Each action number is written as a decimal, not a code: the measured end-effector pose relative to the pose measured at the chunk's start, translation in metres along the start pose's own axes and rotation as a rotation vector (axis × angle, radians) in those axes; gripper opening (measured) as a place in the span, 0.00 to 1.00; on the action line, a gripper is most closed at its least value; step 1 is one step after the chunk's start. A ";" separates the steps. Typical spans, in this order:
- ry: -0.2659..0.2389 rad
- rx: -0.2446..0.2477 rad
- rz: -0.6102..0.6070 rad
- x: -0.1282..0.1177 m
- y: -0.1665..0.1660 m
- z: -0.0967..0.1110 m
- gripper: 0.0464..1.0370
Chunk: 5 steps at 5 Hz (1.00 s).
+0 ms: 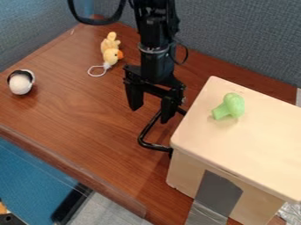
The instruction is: Open the drawer
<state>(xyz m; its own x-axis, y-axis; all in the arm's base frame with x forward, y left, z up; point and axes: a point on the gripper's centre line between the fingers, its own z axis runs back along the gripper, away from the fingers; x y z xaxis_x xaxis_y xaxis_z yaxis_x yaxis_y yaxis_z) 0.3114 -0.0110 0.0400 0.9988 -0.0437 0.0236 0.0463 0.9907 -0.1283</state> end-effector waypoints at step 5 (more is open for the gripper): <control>0.142 0.016 0.103 -0.012 0.050 -0.026 0.14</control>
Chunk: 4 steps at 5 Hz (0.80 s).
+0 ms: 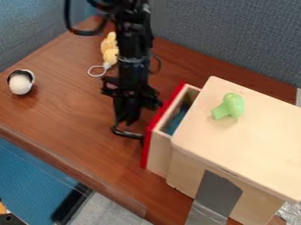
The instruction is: Open the drawer
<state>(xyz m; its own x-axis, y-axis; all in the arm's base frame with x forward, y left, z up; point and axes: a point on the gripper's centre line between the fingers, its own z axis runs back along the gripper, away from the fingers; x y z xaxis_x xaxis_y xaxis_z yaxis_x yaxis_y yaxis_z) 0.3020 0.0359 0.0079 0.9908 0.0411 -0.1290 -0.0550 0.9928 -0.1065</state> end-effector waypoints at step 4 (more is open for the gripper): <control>0.007 -0.029 0.070 -0.009 0.033 0.006 0.09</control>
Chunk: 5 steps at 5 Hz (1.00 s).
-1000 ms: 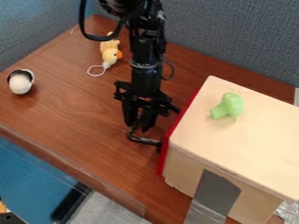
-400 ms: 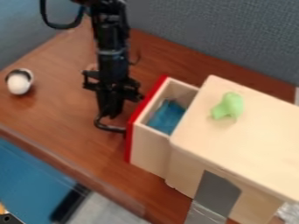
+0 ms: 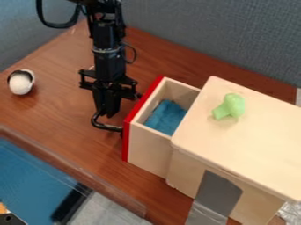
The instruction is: Open the drawer
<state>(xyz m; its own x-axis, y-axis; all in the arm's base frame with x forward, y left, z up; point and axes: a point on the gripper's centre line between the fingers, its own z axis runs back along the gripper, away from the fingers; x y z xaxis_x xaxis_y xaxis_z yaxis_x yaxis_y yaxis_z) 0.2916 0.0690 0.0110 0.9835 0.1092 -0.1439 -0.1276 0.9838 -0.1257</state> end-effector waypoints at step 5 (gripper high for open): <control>-0.052 0.029 0.031 0.006 0.019 0.033 0.67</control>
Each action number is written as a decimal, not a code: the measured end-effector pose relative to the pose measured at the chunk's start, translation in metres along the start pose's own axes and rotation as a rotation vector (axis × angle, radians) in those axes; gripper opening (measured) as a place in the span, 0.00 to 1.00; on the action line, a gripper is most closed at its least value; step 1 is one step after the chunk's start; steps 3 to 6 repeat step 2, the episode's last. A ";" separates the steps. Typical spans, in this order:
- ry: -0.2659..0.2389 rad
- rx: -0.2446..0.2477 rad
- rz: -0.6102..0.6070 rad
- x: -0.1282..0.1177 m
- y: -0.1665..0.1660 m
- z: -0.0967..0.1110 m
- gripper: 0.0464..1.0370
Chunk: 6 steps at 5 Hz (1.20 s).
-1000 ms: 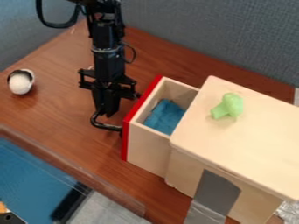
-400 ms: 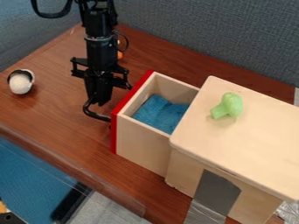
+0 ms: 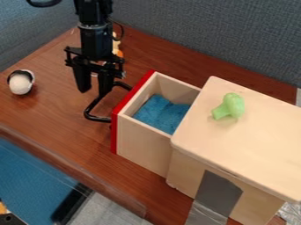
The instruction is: Open the drawer
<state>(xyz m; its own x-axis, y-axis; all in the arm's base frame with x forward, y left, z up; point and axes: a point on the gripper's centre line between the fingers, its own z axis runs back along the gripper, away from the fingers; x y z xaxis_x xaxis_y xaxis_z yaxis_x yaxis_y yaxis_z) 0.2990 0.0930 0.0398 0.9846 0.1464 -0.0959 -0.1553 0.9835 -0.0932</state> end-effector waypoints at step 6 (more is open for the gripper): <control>-0.142 0.093 -0.021 -0.012 -0.012 0.072 0.97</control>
